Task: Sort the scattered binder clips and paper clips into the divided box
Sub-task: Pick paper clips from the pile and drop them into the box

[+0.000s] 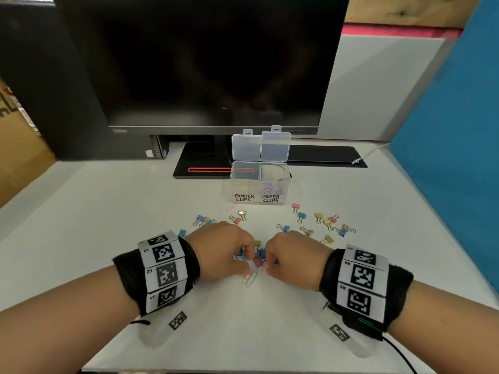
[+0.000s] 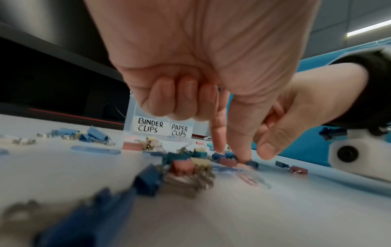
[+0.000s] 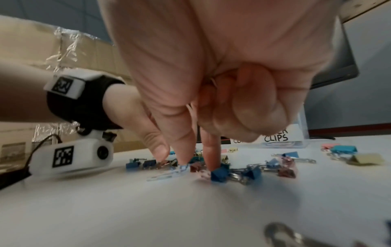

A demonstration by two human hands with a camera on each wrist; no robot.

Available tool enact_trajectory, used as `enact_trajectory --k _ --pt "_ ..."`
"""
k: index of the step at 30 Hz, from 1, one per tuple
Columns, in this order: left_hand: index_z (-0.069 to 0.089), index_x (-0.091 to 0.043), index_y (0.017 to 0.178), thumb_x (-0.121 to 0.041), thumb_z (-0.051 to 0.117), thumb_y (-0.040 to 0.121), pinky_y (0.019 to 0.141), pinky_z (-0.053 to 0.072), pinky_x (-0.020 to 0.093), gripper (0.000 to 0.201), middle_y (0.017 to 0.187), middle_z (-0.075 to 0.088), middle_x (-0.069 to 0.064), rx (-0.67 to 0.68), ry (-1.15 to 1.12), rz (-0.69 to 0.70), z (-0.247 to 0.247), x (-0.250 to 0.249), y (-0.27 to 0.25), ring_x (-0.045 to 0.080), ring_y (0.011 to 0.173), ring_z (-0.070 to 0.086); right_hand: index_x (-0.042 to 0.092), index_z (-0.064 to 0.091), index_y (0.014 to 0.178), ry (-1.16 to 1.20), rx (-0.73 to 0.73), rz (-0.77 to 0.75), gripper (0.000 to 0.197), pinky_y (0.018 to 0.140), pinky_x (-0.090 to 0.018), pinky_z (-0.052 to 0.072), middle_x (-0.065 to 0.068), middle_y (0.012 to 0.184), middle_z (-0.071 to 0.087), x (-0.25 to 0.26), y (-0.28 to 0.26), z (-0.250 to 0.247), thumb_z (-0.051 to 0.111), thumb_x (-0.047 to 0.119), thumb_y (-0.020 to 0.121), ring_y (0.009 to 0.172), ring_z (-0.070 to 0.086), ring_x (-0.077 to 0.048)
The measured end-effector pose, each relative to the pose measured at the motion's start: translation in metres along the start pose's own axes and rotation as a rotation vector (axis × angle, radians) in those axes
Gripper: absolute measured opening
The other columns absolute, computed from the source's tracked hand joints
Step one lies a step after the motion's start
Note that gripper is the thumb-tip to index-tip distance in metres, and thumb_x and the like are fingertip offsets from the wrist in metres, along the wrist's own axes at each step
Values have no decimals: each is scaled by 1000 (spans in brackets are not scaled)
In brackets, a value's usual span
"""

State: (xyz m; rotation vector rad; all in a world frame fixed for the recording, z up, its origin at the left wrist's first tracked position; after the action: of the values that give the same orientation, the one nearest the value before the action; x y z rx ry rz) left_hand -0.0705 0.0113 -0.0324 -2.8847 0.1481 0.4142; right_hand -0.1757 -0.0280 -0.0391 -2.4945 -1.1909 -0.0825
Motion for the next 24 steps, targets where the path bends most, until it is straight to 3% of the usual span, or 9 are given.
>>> enact_trajectory --k 2,4,7,11,13,15,19,21,24 --pt "65 -31 104 -46 67 78 70 38 22 30 87 55 -11 2 42 -23 0 2 -1 8 79 47 12 46 62 8 -21 33 36 49 -24 32 -4 65 49 5 3 -2 56 34 89 61 51 -23" --pt "66 -30 99 -46 68 76 73 44 25 28 89 58 -12 25 53 -32 4 1 -2 8 80 50 20 35 56 20 -19 85 46 48 -24 30 2 59 39 12 3 -5 63 44 83 54 42 -16" --pt "68 -26 96 -42 67 80 75 50 27 24 97 67 -6 56 55 -20 7 0 0 12 81 55 18 50 66 -11 -37 94 36 62 -25 39 0 71 50 22 6 -5 67 48 77 69 51 -20" --pt "68 -25 103 -33 65 84 75 45 24 20 102 66 -4 63 36 -41 6 3 1 14 87 57 8 64 100 -35 -44 68 28 66 -28 42 -8 86 58 25 12 -3 66 29 83 78 58 -26" --pt "68 -25 102 -32 64 86 76 45 25 18 103 65 -4 68 36 -51 7 4 1 16 94 59 5 62 103 -34 -14 94 29 62 -27 41 -7 80 59 20 13 -1 67 25 83 81 60 -27" --pt "68 -24 100 -31 64 86 78 45 26 16 104 66 -4 67 41 -52 8 3 2 16 96 60 3 61 101 -33 2 115 27 55 -23 37 -3 66 45 14 13 0 66 22 83 75 52 -25" --pt "68 -25 105 -32 63 87 76 43 24 20 95 62 -6 39 36 -36 6 0 1 14 90 56 2 64 101 2 24 83 24 64 -26 42 -11 89 60 6 10 1 62 20 86 78 54 -23" --pt "67 -26 107 -36 63 85 72 39 22 24 90 57 -8 9 40 -33 1 0 -2 10 84 49 5 69 98 54 7 52 21 62 -24 41 -11 97 67 3 5 -4 60 21 87 82 59 -24" --pt "64 -29 107 -46 65 79 70 37 23 32 101 62 -7 -20 125 -61 -5 4 -6 12 87 51 10 69 95 73 -35 26 18 51 -17 41 -4 90 63 -2 -5 -11 62 23 85 76 59 -20"
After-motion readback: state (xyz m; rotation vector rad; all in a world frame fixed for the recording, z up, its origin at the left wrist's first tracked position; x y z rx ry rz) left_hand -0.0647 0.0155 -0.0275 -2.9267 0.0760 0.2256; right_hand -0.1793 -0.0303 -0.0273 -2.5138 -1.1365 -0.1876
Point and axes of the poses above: each hand's wrist, its own y-axis towards the middle knuckle, its own z-axis out of the palm, x = y × z, the point moved 6 cm from there along y, towards the middle knuckle
